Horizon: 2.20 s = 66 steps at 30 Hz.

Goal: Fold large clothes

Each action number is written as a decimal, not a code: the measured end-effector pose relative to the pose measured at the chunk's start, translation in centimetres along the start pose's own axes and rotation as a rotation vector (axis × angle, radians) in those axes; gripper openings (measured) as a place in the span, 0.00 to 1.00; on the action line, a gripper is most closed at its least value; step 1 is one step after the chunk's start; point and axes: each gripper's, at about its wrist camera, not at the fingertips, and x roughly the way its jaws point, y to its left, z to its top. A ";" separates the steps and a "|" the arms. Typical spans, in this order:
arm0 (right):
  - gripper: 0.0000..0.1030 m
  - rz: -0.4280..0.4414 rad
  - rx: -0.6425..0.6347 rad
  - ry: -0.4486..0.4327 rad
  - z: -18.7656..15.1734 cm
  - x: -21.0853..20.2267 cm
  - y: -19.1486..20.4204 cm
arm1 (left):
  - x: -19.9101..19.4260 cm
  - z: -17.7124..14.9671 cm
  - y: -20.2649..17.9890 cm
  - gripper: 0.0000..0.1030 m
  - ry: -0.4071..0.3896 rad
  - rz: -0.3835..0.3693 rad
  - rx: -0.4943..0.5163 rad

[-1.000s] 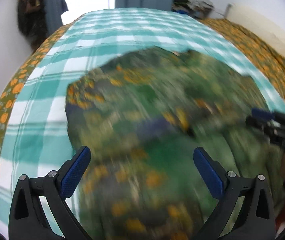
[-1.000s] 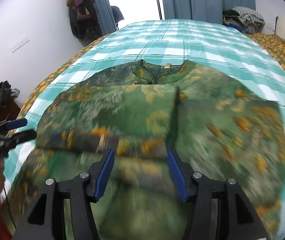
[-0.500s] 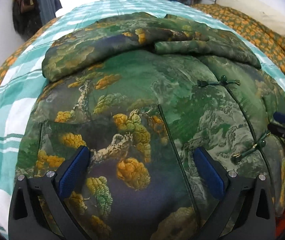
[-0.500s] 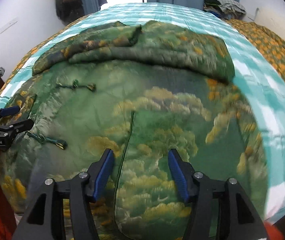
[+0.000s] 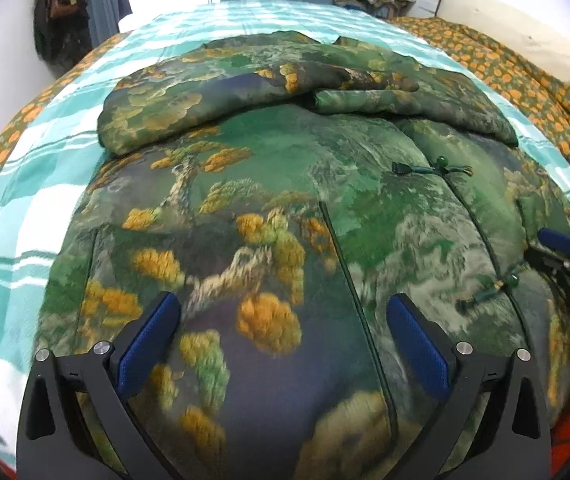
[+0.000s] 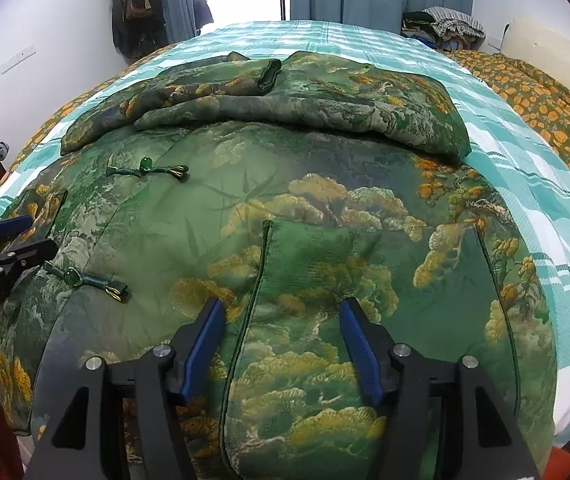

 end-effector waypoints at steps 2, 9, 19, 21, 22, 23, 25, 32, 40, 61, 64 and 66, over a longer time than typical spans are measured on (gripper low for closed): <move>0.60 0.033 0.028 -0.001 0.4 -1.6 -0.9 | -1.5 -0.1 0.5 0.99 0.018 -0.025 -0.019; 0.68 0.026 0.213 -0.070 -0.6 -9.3 -9.8 | -9.9 -1.3 8.9 0.99 -0.068 -0.016 -0.214; 0.70 0.126 0.329 0.207 -4.5 -8.2 -17.8 | -3.9 -5.4 12.6 0.99 0.185 -0.210 -0.362; 0.70 0.134 0.296 0.237 -4.4 -7.1 -17.1 | -3.1 -5.4 11.7 0.99 0.205 -0.200 -0.339; 0.70 0.140 0.287 0.247 -4.5 -6.5 -16.9 | -2.8 -5.3 11.4 0.99 0.210 -0.191 -0.327; 0.70 0.147 0.278 0.264 -4.4 -5.8 -16.7 | -2.8 -5.2 11.1 0.99 0.211 -0.190 -0.321; 0.70 0.160 0.253 0.293 -4.4 -4.5 -16.2 | -2.9 -5.1 10.6 0.99 0.216 -0.199 -0.314; 0.70 0.177 0.203 0.330 -4.3 -3.7 -15.0 | -2.9 -5.2 10.0 0.96 0.234 -0.161 -0.269; 0.20 0.137 0.100 0.298 -3.0 -5.6 -11.9 | -4.4 -4.3 9.0 0.20 0.279 -0.119 -0.215; 0.13 0.450 0.328 0.269 -4.2 -17.0 -11.8 | -16.2 -7.6 10.0 0.11 0.347 -0.315 -0.214; 0.13 0.564 0.454 0.233 -3.8 -18.6 -12.6 | -19.1 -6.0 11.1 0.10 0.298 -0.386 -0.262; 0.13 0.601 0.501 0.186 -2.3 -19.1 -13.6 | -20.0 -3.1 12.9 0.10 0.216 -0.428 -0.326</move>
